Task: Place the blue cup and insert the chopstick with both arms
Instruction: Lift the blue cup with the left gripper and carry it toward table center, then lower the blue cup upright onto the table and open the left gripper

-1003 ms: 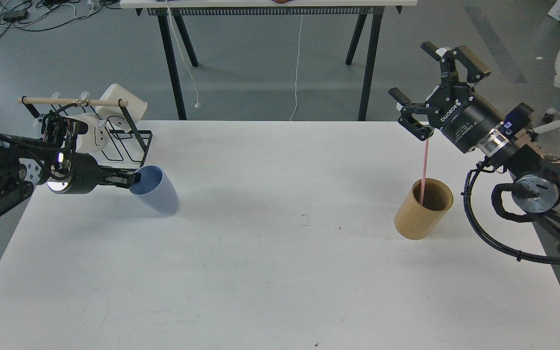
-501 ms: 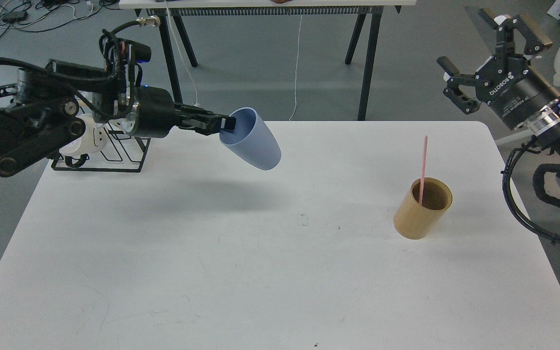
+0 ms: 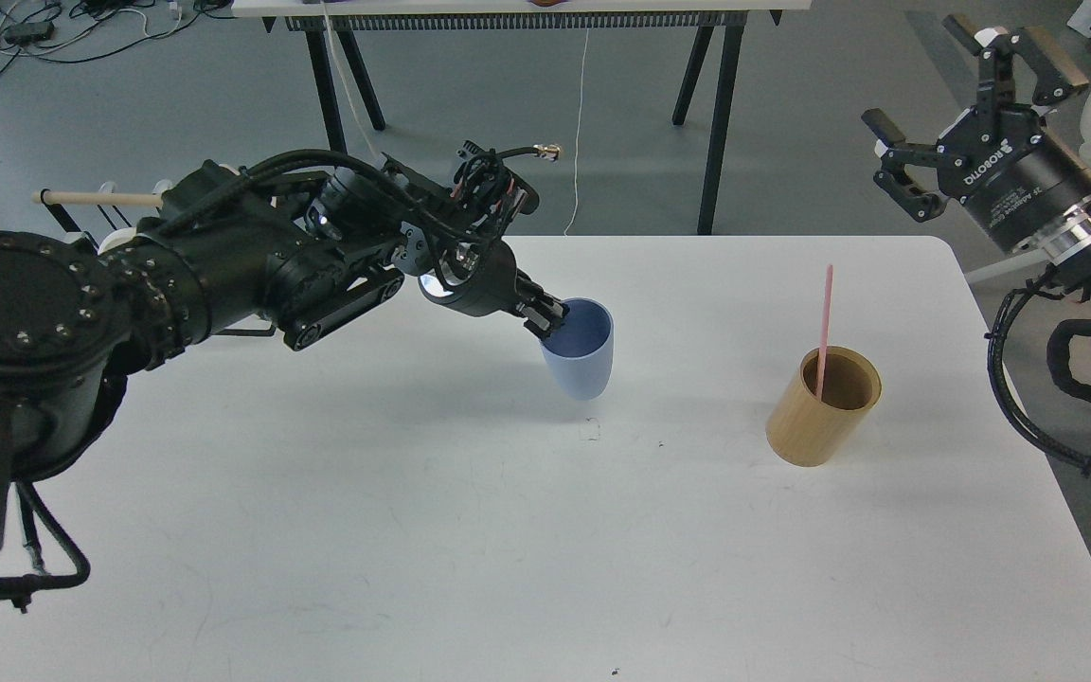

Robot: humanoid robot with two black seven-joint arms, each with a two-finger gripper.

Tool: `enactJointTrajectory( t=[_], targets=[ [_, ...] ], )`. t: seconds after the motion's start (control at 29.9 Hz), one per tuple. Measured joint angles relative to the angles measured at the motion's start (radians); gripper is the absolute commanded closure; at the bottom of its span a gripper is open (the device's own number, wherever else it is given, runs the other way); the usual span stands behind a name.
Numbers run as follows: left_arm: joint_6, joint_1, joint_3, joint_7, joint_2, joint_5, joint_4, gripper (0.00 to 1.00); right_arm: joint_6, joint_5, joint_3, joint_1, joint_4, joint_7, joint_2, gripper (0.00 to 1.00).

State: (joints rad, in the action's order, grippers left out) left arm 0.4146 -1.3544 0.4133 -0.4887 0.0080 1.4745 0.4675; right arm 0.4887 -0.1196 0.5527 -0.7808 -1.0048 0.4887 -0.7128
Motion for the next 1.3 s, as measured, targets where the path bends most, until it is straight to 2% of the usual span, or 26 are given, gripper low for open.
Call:
enactJointTrajectory(
  t=[0.13,0.27,0.63,0.94,1.3],
  targets=[
    [-0.010,0.023,0.031,0.000,-0.007,0.000,-0.080,1.00,0.000,0.000,0.000,0.000,0.008,0.000,-0.003,0.03],
    [-0.011,0.043,0.036,0.000,-0.008,0.001,-0.101,1.00,0.000,0.000,0.000,0.000,0.009,0.000,-0.003,0.03],
    [-0.006,0.066,0.022,0.000,-0.008,-0.012,-0.013,1.00,0.000,0.000,-0.003,0.006,0.009,0.000,0.001,0.03],
    [-0.008,0.084,0.022,0.000,-0.008,-0.010,-0.006,1.00,0.000,0.000,-0.003,0.016,0.011,0.000,-0.001,0.03],
    [-0.005,0.093,0.021,0.000,-0.008,-0.013,-0.003,0.86,0.000,-0.001,-0.006,0.018,0.023,0.000,0.009,0.03]
  ],
)
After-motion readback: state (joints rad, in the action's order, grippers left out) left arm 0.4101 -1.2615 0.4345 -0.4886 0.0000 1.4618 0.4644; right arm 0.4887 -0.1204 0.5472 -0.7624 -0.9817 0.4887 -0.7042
